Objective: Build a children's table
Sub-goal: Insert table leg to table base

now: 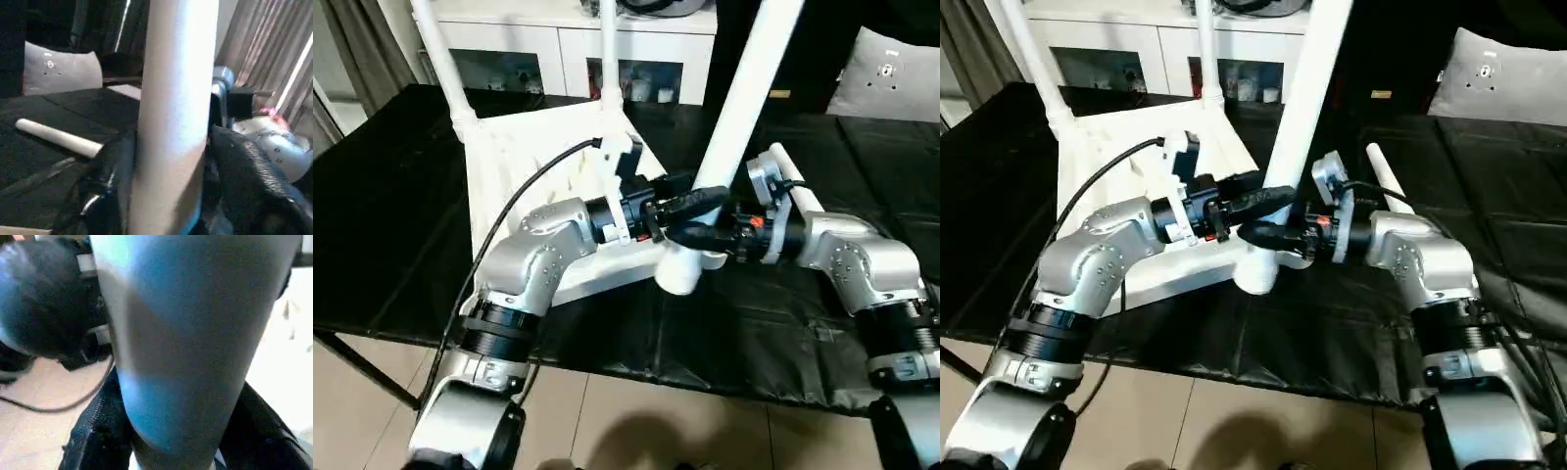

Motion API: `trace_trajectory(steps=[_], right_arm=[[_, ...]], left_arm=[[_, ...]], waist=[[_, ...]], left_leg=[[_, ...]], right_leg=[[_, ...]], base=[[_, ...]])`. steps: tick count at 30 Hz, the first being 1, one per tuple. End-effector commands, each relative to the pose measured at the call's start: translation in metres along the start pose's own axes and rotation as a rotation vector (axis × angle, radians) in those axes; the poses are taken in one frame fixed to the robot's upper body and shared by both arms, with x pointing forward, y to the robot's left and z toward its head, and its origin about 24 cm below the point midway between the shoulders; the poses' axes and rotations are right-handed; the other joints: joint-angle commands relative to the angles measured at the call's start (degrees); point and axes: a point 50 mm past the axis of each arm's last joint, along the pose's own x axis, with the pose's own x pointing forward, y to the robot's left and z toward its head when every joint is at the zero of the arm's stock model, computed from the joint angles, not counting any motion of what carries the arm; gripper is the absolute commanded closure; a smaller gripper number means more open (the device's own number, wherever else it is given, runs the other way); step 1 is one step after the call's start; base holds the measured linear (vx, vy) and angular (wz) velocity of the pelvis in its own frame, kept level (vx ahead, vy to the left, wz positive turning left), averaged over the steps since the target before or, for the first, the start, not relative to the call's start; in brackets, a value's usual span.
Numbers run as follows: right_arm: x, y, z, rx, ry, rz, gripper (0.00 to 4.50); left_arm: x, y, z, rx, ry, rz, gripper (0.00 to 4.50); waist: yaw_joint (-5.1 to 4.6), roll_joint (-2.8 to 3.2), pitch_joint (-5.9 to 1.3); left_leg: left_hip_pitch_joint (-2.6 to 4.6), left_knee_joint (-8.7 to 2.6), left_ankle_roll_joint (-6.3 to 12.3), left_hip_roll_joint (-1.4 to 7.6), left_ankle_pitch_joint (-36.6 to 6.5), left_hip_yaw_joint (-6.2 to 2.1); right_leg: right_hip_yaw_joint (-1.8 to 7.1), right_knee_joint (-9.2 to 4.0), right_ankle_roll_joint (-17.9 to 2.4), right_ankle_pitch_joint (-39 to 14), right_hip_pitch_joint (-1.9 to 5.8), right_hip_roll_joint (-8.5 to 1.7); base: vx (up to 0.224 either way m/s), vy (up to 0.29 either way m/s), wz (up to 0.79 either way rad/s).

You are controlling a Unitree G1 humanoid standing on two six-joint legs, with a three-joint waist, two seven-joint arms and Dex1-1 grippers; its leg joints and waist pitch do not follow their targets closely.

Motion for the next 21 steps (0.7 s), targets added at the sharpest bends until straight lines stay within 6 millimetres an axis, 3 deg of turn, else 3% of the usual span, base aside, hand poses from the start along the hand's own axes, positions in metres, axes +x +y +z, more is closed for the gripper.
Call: trace_trajectory(steps=[1,4,7,14,16,17,19,21], right_arm=[[-0.004,-0.004,-0.007,0.034,0.013,-0.068,2.65],[-0.005,-0.004,-0.009,0.034,0.002,-0.088,2.65],[-0.006,-0.005,-0.009,0.017,-0.020,-0.118,2.65],[-0.022,-0.011,-0.011,-0.005,-0.043,-0.305,2.65],[-0.031,-0.015,-0.014,-0.036,-0.018,-0.388,2.65],[-0.036,-0.017,-0.014,-0.058,-0.022,-0.436,2.65],[-0.040,-0.020,-0.014,-0.069,-0.043,-0.495,2.65],[-0.042,-0.022,-0.013,-0.087,-0.041,-0.539,2.65]], left_arm=[[0.017,-0.027,0.010,0.007,-0.048,-0.191,1.61],[0.019,-0.039,0.010,-0.044,-0.086,-0.273,1.49],[0.019,-0.036,0.012,-0.061,-0.118,-0.243,1.49],[0.004,-0.001,0.017,0.003,-0.153,0.053,1.49],[-0.007,0.011,0.011,0.053,-0.077,0.162,1.49],[-0.013,0.018,0.005,0.097,-0.001,0.221,1.49],[-0.019,0.022,-0.005,0.148,0.098,0.249,1.49],[-0.021,0.025,-0.013,0.181,0.172,0.263,1.49]], waist=[[0.25,-1.42,-4.81],[0.13,-1.14,-4.72],[0.05,-1.05,-4.67],[0.09,-0.94,-4.68],[-0.04,-0.73,-4.64],[-0.31,-0.96,-4.71],[-0.82,-1.10,-4.74],[-1.11,-0.81,-4.73]], left_leg=[[-0.83,-3.09,8.93,2.51,7.9,-0.16],[-0.86,-3.11,8.82,2.49,7.2,-0.11],[-0.82,-3.24,8.12,2.26,5.9,-0.10],[-0.53,-3.41,6.25,2.00,4.9,-0.11],[-0.73,-3.39,6.27,1.95,4.8,-0.22],[-0.88,-3.37,6.31,1.84,4.9,-0.25],[-0.96,-3.28,6.43,1.49,4.5,-0.08],[-0.75,-3.41,6.30,1.64,4.3,-0.21]], right_leg=[[3.62,-3.33,-7.0,-11.6,5.33,-3.70],[3.61,-3.52,-7.0,-12.5,5.28,-3.66],[3.49,-3.97,-5.8,-14.6,5.41,-3.54],[3.41,-4.61,-3.9,-16.3,5.31,-3.24],[3.32,-4.54,-2.9,-16.1,5.36,-3.14],[3.25,-4.39,-2.1,-15.8,5.55,-3.12],[3.12,-4.61,-1.0,-16.5,5.57,-3.03],[3.05,-4.78,-0.3,-17.9,5.29,-3.00]], base=[[0.000,0.000,0.00],[0.000,0.000,0.00],[0.000,0.000,0.00],[0.000,0.000,0.00],[0.000,0.000,0.00],[0.000,0.000,0.00],[0.000,0.000,0.00],[0.000,0.000,0.00]])
